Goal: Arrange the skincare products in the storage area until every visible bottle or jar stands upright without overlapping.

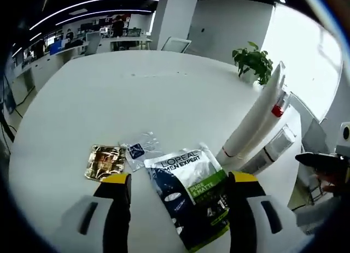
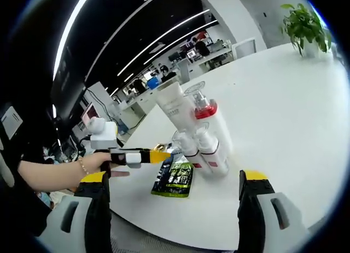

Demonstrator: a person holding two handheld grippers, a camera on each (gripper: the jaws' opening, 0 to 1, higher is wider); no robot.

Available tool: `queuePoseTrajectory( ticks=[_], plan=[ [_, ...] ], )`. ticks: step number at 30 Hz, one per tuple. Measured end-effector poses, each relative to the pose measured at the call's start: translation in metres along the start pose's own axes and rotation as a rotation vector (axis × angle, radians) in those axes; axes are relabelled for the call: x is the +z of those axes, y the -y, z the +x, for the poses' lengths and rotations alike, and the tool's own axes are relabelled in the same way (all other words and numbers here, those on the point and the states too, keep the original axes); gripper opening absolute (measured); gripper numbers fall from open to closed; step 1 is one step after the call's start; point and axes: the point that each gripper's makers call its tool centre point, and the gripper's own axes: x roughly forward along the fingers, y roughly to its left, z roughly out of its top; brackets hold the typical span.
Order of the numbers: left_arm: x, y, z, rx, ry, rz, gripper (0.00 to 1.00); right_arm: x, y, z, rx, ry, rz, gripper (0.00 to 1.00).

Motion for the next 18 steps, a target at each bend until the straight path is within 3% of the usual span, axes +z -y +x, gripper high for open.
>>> queuePoseTrajectory(
  ticks=[7, 18],
  plan=[
    [0.007, -0.008, 0.017, 0.122, 0.011, 0.003, 0.65, 0.000, 0.005, -0.001, -0.016, 0.008, 0.026, 0.98],
    [0.006, -0.017, 0.038, 0.205, -0.015, -0.031, 0.63, 0.000, 0.010, -0.001, -0.034, 0.009, 0.058, 0.97]
  ],
)
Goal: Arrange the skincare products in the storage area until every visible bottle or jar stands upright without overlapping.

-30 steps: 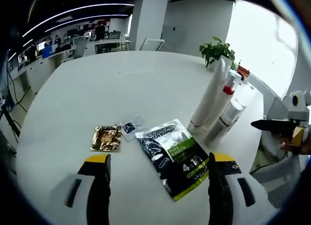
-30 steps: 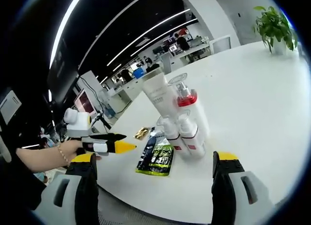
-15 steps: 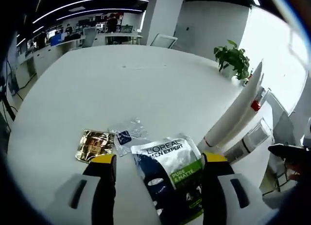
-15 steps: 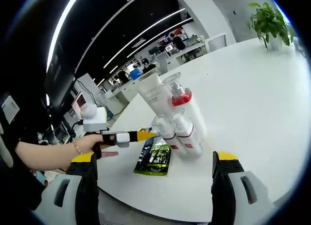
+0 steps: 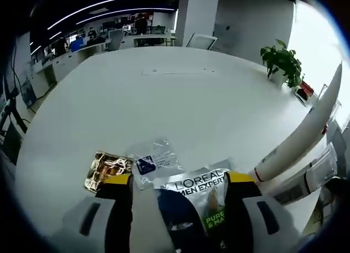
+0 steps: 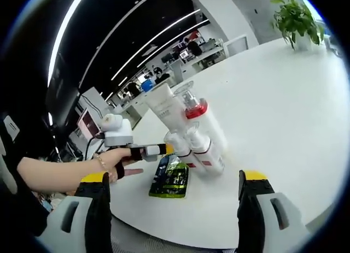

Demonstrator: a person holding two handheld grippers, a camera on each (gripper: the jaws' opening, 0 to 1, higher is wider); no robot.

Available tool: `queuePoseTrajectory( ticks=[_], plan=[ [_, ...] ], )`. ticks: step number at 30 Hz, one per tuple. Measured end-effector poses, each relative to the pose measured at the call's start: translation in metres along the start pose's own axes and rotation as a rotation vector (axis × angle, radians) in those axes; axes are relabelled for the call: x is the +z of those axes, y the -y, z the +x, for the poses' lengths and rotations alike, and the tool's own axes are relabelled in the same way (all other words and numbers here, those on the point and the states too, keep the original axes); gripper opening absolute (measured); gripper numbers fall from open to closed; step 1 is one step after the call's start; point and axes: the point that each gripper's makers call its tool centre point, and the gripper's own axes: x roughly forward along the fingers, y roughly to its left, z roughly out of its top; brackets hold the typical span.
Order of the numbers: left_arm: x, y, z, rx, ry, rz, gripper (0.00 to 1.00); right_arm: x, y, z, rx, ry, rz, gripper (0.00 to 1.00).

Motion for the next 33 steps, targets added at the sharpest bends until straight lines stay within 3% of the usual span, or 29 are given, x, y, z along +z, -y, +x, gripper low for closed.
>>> queuePoseTrajectory(
  ticks=[15, 25, 33],
  plan=[
    [0.012, -0.017, 0.021, 0.065, -0.023, -0.075, 0.54, -0.001, 0.005, 0.000, -0.017, -0.004, 0.020, 0.97],
    [0.017, -0.029, 0.034, 0.105, -0.053, 0.033, 0.41, -0.002, 0.007, 0.001, -0.023, -0.008, 0.026, 0.97],
    [0.015, -0.032, 0.035, 0.086, -0.034, 0.090, 0.39, -0.002, 0.007, 0.001, -0.027, -0.008, 0.026, 0.97]
  ],
)
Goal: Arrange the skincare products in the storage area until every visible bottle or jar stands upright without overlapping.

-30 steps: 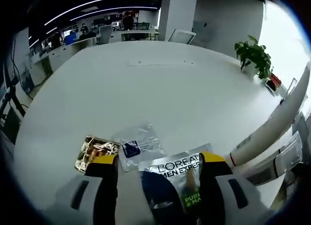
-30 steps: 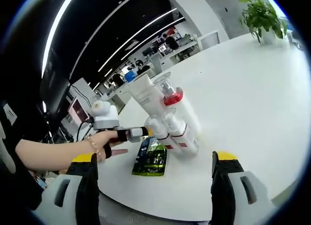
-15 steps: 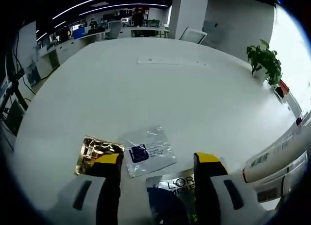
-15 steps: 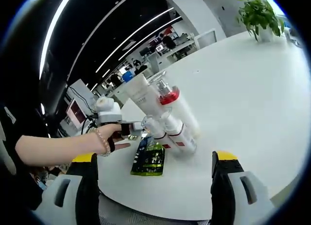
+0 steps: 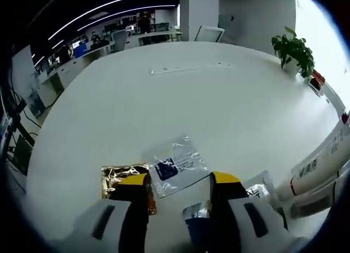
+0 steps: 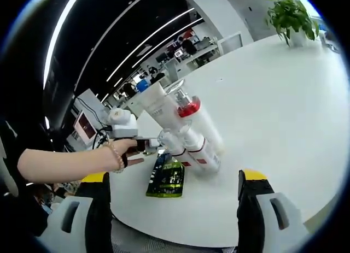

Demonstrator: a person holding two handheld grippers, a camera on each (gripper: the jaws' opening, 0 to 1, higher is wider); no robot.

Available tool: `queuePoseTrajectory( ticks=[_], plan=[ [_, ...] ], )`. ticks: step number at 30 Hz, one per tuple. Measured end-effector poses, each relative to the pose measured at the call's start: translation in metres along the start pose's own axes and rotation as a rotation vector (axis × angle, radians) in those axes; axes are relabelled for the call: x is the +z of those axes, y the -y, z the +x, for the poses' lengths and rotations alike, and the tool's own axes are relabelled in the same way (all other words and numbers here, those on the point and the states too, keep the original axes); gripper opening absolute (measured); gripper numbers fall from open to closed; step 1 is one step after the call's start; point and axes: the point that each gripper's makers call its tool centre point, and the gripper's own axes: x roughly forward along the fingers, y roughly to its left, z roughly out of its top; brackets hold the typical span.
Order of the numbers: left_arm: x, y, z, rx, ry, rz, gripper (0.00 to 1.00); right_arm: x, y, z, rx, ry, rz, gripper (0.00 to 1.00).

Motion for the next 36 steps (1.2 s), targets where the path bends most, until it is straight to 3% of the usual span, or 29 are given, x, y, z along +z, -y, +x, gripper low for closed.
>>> queuePoseTrajectory(
  ticks=[13, 22, 31, 36],
  plan=[
    [0.000, -0.002, -0.003, -0.127, 0.006, 0.041, 0.36, 0.001, 0.001, 0.000, -0.001, 0.009, 0.003, 0.97],
    [0.014, 0.004, -0.027, -0.164, 0.063, 0.098, 0.36, 0.001, 0.001, 0.000, 0.003, 0.010, 0.003, 0.97],
    [0.017, 0.004, -0.040, -0.187, 0.095, 0.099, 0.36, 0.001, -0.002, 0.000, 0.009, 0.006, -0.004, 0.97],
    [0.022, 0.005, -0.064, -0.202, 0.144, 0.125, 0.36, 0.002, -0.002, 0.000, 0.013, 0.008, -0.006, 0.97]
  ],
)
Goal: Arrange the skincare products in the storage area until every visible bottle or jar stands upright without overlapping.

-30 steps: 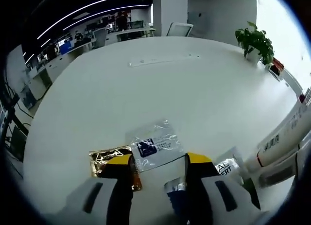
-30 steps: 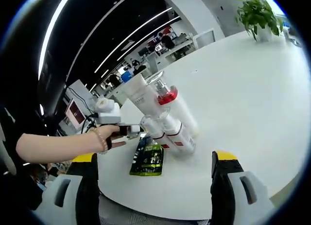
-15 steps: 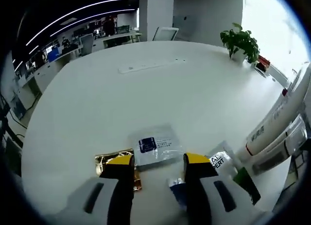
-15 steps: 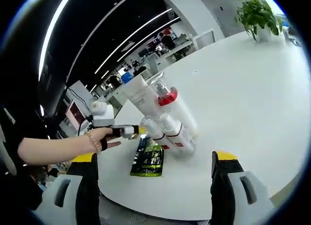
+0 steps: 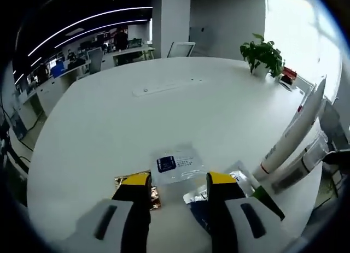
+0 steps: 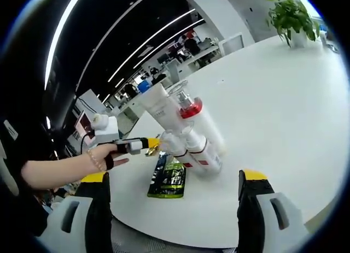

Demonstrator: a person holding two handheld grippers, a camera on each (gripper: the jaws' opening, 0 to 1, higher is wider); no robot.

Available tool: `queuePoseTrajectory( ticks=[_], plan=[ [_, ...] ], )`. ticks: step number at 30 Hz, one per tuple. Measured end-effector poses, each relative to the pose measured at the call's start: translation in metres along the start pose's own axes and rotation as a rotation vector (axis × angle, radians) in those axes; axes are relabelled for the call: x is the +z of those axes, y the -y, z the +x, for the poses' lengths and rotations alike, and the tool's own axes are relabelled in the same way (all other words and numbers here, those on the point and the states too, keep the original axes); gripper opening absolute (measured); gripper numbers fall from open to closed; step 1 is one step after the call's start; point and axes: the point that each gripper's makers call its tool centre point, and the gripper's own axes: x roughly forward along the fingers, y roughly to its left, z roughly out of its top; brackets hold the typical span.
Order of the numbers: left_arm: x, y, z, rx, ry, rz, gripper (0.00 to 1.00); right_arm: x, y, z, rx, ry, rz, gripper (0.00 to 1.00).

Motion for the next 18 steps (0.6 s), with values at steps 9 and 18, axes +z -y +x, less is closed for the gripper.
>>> queuePoseTrajectory(
  ticks=[9, 18],
  plan=[
    [0.009, 0.011, -0.030, -0.025, 0.069, 0.049, 0.36, 0.002, -0.003, -0.001, 0.012, 0.010, -0.006, 0.97],
    [0.019, 0.028, -0.063, -0.051, 0.131, 0.096, 0.36, 0.007, -0.008, -0.002, 0.036, 0.027, 0.002, 0.97]
  ],
)
